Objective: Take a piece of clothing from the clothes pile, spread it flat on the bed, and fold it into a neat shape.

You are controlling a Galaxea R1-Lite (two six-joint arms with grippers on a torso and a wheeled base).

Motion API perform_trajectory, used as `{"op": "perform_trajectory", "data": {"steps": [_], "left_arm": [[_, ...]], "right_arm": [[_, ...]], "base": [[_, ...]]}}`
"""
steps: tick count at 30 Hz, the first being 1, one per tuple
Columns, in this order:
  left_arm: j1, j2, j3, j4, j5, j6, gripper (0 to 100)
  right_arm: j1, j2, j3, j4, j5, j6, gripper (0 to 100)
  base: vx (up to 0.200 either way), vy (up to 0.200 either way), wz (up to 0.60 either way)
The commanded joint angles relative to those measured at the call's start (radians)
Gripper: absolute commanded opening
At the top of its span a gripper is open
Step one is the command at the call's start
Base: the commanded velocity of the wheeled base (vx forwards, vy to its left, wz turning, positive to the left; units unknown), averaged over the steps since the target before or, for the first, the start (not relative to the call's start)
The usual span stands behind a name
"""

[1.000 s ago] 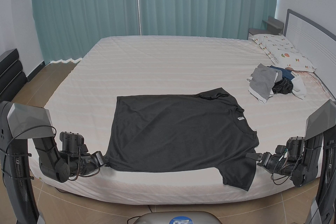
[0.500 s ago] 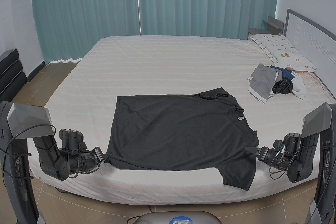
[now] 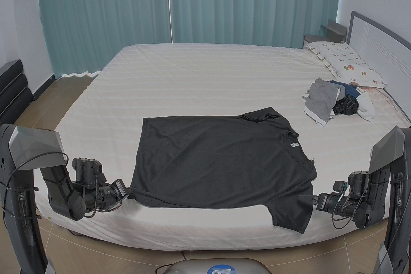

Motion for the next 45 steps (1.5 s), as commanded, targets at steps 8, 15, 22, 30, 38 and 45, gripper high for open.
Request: {"op": "perform_trajectory", "data": {"steps": [8, 15, 22, 30, 38, 45], "left_arm": [[0.0, 0.003, -0.001, -0.001, 0.0, -0.002, 0], [0.0, 0.003, -0.001, -0.001, 0.0, 0.0, 0], [0.0, 0.003, -0.001, -0.001, 0.0, 0.0, 0], [0.0, 0.003, -0.001, -0.001, 0.0, -0.002, 0], [0.0, -0.005, 0.002, -0.001, 0.0, 0.0, 0], [0.0, -0.034, 0.022, -0.002, 0.014, 0.008, 0]], "right_arm": [[0.004, 0.022, -0.005, -0.006, 0.02, -0.004, 100], [0.025, 0.02, -0.001, -0.006, 0.062, -0.004, 100], [0.018, 0.02, -0.003, -0.006, 0.068, -0.006, 100], [-0.014, 0.019, 0.002, -0.006, 0.066, -0.012, 0], [-0.034, 0.002, 0.043, -0.006, 0.066, -0.034, 0], [-0.047, -0.023, 0.12, -0.007, 0.097, -0.12, 0]], "base": [[0.0, 0.0, 0.0], [0.0, 0.0, 0.0], [0.0, 0.0, 0.0], [0.0, 0.0, 0.0], [0.0, 0.0, 0.0], [0.0, 0.0, 0.0]]}}
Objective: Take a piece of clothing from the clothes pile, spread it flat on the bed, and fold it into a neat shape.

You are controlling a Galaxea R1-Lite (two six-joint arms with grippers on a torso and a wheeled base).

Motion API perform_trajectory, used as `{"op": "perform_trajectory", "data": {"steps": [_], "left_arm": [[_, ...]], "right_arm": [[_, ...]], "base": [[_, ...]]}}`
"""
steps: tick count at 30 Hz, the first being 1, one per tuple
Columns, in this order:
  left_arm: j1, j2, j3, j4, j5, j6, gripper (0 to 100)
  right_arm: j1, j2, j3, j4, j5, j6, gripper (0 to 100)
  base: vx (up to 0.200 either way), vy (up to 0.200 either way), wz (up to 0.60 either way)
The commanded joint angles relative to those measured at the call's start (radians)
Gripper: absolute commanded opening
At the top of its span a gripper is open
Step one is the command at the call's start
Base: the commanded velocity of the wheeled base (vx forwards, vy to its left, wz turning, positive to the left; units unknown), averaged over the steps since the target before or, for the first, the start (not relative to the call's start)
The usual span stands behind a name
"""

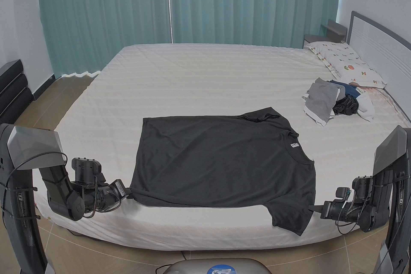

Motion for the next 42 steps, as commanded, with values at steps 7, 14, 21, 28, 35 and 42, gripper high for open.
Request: {"op": "perform_trajectory", "data": {"steps": [7, 14, 21, 28, 35, 42], "left_arm": [[0.0, -0.03, 0.018, -0.002, 0.03, 0.012, 0], [0.014, -0.044, 0.032, 0.002, 0.044, 0.069, 0], [0.035, -0.072, 0.048, 0.01, 0.05, 0.115, 0], [0.035, -0.093, 0.061, 0.011, 0.065, 0.133, 0], [0.043, -0.099, 0.097, 0.011, 0.102, 0.242, 0], [0.038, -0.121, 0.141, 0.013, 0.11, 0.304, 0]], "right_arm": [[-0.045, -0.065, 0.084, -0.009, 0.097, -0.025, 0], [-0.078, -0.065, 0.091, -0.008, 0.1, -0.067, 0], [-0.076, -0.056, 0.101, -0.008, 0.1, -0.096, 0], [-0.084, -0.064, 0.138, -0.008, 0.12, -0.154, 0], [-0.113, -0.078, 0.149, -0.008, 0.14, -0.188, 0], [-0.116, -0.078, 0.195, -0.009, 0.141, -0.274, 0]], "base": [[0.0, 0.0, 0.0], [0.0, 0.0, 0.0], [0.0, 0.0, 0.0], [0.0, 0.0, 0.0], [0.0, 0.0, 0.0], [0.0, 0.0, 0.0]]}}
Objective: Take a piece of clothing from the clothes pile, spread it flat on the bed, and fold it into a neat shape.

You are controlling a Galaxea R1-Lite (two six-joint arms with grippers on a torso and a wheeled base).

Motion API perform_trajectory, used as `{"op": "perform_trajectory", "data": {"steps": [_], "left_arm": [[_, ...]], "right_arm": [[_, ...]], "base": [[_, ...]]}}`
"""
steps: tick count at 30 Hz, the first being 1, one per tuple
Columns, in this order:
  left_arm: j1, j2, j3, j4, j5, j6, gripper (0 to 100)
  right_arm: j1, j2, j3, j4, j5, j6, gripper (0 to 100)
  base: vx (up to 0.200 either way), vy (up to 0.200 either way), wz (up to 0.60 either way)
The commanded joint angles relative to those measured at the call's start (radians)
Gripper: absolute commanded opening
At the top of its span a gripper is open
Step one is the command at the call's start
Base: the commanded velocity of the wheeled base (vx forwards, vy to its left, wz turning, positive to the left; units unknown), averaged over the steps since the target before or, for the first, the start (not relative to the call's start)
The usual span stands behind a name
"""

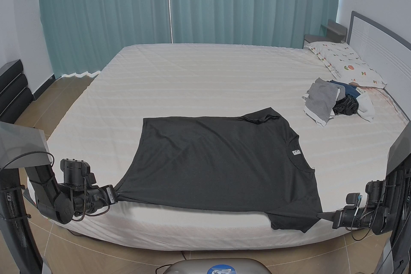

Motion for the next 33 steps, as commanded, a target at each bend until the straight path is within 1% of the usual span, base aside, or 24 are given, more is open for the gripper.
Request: {"op": "perform_trajectory", "data": {"steps": [1, 5, 8, 11, 12, 23, 24, 29, 33], "left_arm": [[-0.002, -0.015, 0.035, 0.001, 0.002, 0.049, 0], [-0.003, -0.019, 0.064, 0.001, 0.01, 0.092, 0], [-0.009, -0.018, 0.072, 0.041, 0.063, 0.14, 0], [-0.018, -0.025, 0.073, 0.076, 0.119, 0.158, 0], [-0.023, -0.03, 0.075, 0.082, 0.123, 0.161, 0], [-0.035, -0.097, 0.119, 0.187, 0.122, 0.243, 0], [-0.035, -0.102, 0.119, 0.193, 0.123, 0.243, 0], [-0.043, -0.136, 0.093, 0.323, 0.123, 0.247, 0], [-0.034, -0.136, 0.058, 0.34, 0.125, 0.241, 0]], "right_arm": [[-0.003, -0.004, 0.027, -0.007, 0.0, -0.027, 0], [-0.004, -0.006, 0.03, -0.009, 0.0, -0.03, 0], [-0.006, -0.009, 0.035, -0.009, 0.0, -0.032, 0], [-0.012, -0.026, 0.039, -0.007, 0.0, -0.032, 0], [-0.015, -0.027, 0.042, -0.007, 0.0, -0.032, 0], [-0.018, -0.033, 0.049, 0.001, 0.0, -0.042, 0], [-0.018, -0.033, 0.049, 0.002, 0.0, -0.044, 0], [-0.023, -0.033, 0.049, 0.01, 0.0, -0.056, 0], [-0.023, -0.042, 0.049, 0.005, 0.001, -0.056, 0]], "base": [[0.0, 0.0, 0.0], [0.0, 0.0, 0.0], [0.0, 0.0, 0.0], [0.0, 0.0, 0.0], [0.0, 0.0, 0.0], [0.0, 0.0, 0.0], [0.0, 0.0, 0.0], [0.0, 0.0, 0.0], [0.0, 0.0, 0.0]]}}
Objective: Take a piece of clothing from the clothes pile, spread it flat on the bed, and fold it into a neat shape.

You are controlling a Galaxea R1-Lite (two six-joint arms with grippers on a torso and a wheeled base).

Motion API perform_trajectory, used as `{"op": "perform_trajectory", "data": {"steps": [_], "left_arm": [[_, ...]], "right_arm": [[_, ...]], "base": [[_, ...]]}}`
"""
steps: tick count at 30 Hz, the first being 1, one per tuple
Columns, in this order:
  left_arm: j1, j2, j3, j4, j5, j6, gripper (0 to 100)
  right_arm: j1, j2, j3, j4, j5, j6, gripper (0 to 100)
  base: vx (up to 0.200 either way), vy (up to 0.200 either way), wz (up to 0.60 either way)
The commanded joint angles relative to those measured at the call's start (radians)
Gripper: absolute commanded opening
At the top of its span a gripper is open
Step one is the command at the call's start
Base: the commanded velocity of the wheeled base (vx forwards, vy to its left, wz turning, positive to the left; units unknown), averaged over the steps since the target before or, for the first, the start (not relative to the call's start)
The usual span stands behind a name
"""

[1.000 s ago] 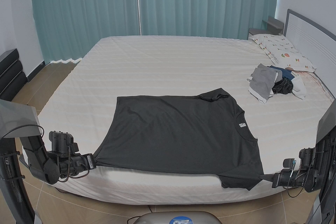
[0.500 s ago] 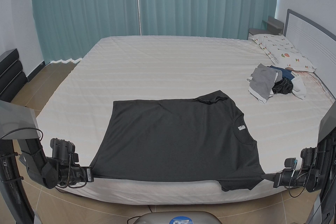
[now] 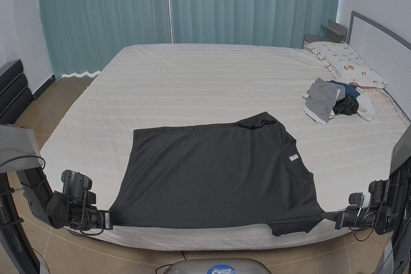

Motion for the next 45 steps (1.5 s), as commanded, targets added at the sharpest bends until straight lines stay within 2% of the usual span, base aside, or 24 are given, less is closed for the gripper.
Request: {"op": "perform_trajectory", "data": {"steps": [1, 3, 5, 9, 11, 15, 16, 19, 24, 34, 45], "left_arm": [[0.012, -0.02, -0.034, 0.003, -0.001, -0.006, 0], [0.021, -0.027, -0.045, 0.003, -0.001, -0.009, 0], [0.037, -0.041, -0.063, 0.003, -0.008, -0.013, 0], [0.043, -0.058, -0.109, 0.0, -0.011, -0.116, 0], [0.043, -0.066, -0.135, -0.007, -0.013, -0.171, 0], [0.043, -0.058, -0.169, -0.008, -0.015, -0.205, 0], [0.044, -0.057, -0.18, -0.008, -0.016, -0.225, 0], [0.044, -0.051, -0.209, -0.007, -0.025, -0.276, 0], [0.057, -0.024, -0.264, -0.007, -0.068, -0.339, 0], [0.063, 0.068, -0.416, -0.005, -0.082, -0.48, 0], [0.063, 0.111, -0.448, -0.007, -0.081, -0.49, 0]], "right_arm": [[-0.001, -0.017, 0.018, -0.011, 0.003, 0.0, 0], [-0.003, -0.032, 0.018, -0.012, 0.014, 0.007, 0], [-0.001, -0.063, 0.015, -0.011, 0.06, 0.02, 0], [0.008, -0.069, -0.036, -0.012, 0.073, 0.052, 0], [0.009, -0.068, -0.079, -0.012, 0.073, 0.098, 0], [0.016, -0.08, -0.145, -0.015, 0.069, 0.213, 0], [0.022, -0.101, -0.166, -0.014, 0.068, 0.265, 0], [0.029, -0.132, -0.191, 0.0, 0.068, 0.302, 0], [0.054, -0.138, -0.249, 0.052, 0.066, 0.303, 0], [0.057, -0.144, -0.541, 0.413, 0.03, 0.325, 0], [0.078, -0.127, -0.688, 0.571, 0.03, 0.354, 0]], "base": [[0.0, 0.0, 0.0], [0.0, 0.0, 0.0], [0.0, 0.0, 0.0], [0.0, 0.0, 0.0], [0.0, 0.0, 0.0], [0.0, 0.0, 0.0], [0.0, 0.0, 0.0], [0.0, 0.0, 0.0], [0.0, 0.0, 0.0], [0.0, 0.0, 0.0], [0.0, 0.0, 0.0]]}}
